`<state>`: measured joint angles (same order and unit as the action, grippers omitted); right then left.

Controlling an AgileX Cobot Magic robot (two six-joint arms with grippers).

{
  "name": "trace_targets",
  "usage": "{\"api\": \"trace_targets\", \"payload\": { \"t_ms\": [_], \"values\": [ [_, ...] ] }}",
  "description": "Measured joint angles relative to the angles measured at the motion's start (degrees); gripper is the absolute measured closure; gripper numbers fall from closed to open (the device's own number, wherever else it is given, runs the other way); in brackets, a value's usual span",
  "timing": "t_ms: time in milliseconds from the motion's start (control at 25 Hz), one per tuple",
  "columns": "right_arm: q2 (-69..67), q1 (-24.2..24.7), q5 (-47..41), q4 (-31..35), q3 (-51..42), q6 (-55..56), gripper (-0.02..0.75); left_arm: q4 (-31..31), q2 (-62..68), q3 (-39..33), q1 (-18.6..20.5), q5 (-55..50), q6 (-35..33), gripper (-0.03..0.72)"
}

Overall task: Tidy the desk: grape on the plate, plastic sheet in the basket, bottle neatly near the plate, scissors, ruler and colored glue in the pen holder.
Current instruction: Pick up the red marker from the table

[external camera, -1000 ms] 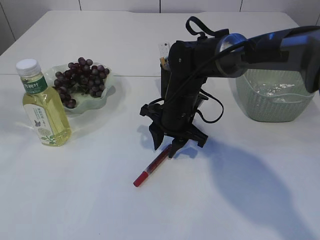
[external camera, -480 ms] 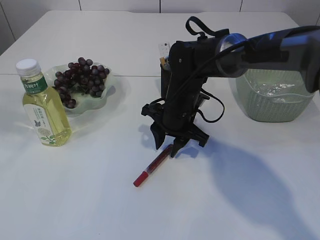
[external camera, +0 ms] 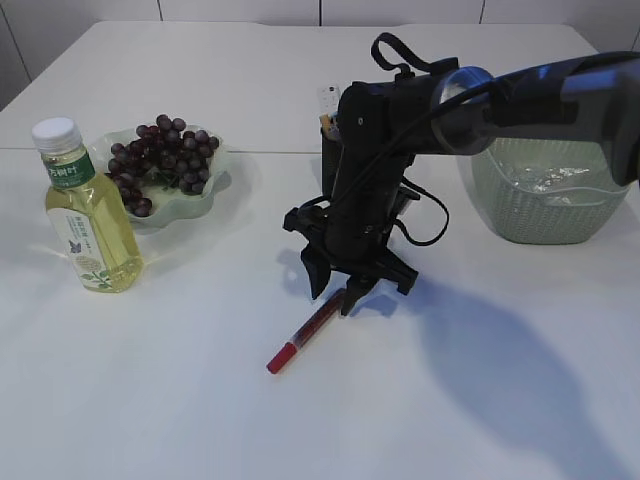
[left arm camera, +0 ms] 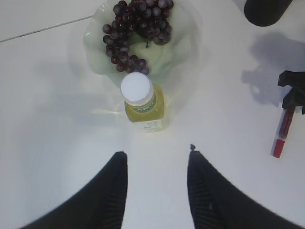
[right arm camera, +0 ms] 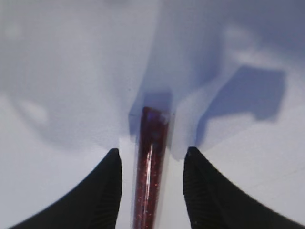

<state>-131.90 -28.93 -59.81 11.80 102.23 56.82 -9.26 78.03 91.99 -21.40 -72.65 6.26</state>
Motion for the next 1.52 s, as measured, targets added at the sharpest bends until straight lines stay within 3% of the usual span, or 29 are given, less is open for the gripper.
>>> {"api": "trace_targets", "payload": {
  "t_ms": [1120, 1520],
  "values": [
    [-2.1, 0.0, -2.1, 1.8, 1.0, 0.7, 0.415, -0.1, 0.0, 0.0, 0.0, 0.0, 0.0, 0.381],
    [-2.6, 0.0, -5.4, 0.8, 2.3, -2.0, 0.658, -0.1, 0.0, 0.0, 0.0, 0.0, 0.0, 0.381]
  ]
}}
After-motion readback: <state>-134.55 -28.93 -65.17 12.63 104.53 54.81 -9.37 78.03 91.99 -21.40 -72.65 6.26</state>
